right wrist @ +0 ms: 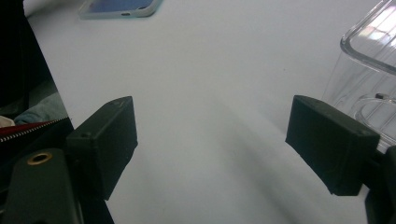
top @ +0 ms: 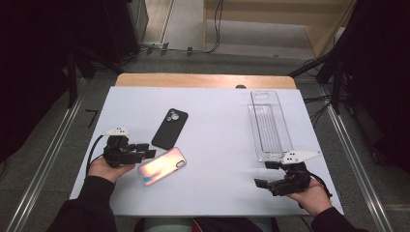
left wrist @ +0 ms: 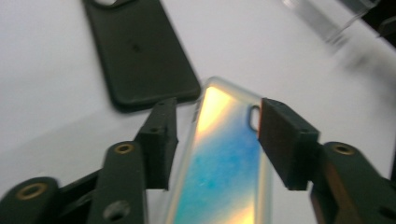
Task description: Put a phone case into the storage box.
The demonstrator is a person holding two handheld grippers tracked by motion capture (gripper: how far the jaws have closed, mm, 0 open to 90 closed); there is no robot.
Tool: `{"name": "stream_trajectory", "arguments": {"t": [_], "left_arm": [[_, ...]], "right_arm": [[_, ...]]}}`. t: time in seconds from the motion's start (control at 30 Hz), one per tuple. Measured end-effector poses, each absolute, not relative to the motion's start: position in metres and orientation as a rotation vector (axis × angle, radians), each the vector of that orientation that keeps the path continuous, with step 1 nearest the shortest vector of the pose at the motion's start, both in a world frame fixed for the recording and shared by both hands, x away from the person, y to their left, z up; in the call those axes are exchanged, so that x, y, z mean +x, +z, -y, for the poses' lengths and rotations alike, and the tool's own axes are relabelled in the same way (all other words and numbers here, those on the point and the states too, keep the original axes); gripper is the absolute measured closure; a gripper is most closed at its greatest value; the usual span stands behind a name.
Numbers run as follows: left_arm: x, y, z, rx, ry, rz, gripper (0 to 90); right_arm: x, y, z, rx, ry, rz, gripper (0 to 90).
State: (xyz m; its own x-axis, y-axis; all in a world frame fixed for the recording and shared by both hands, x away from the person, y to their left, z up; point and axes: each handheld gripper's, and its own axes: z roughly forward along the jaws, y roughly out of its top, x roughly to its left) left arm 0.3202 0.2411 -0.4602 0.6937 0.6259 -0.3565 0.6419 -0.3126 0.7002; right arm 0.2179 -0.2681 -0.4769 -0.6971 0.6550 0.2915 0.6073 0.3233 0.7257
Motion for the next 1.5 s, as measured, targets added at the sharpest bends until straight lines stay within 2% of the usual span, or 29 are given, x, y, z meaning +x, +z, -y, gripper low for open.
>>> {"name": "stream_trajectory", "arguments": {"t": [0.27,0.33,0.83,0.9,1.33,1.5], "left_arm": [[0.302,-0.457,-0.232,1.999,-0.076,-0.891,38.1],[0.300,-0.456,-0.231,1.990,-0.075,-0.877,33.3],[0.270,-0.454,-0.222,2.007,-0.109,-0.808,31.1],[0.269,-0.454,-0.221,2.011,-0.116,-0.803,28.9],[0.270,-0.458,-0.219,2.028,-0.132,-0.799,28.9],[0.271,-0.456,-0.216,2.040,-0.120,-0.800,22.9]], "right_arm": [[0.218,-0.477,0.268,1.195,1.338,-2.510,14.6],[0.218,-0.477,0.268,1.197,1.336,-2.509,14.6],[0.219,-0.478,0.267,1.200,1.345,-2.511,14.6],[0.221,-0.479,0.266,1.201,1.350,-2.508,14.6],[0.222,-0.479,0.265,1.201,1.358,-2.511,14.6],[0.222,-0.479,0.265,1.202,1.354,-2.515,14.6]]}}
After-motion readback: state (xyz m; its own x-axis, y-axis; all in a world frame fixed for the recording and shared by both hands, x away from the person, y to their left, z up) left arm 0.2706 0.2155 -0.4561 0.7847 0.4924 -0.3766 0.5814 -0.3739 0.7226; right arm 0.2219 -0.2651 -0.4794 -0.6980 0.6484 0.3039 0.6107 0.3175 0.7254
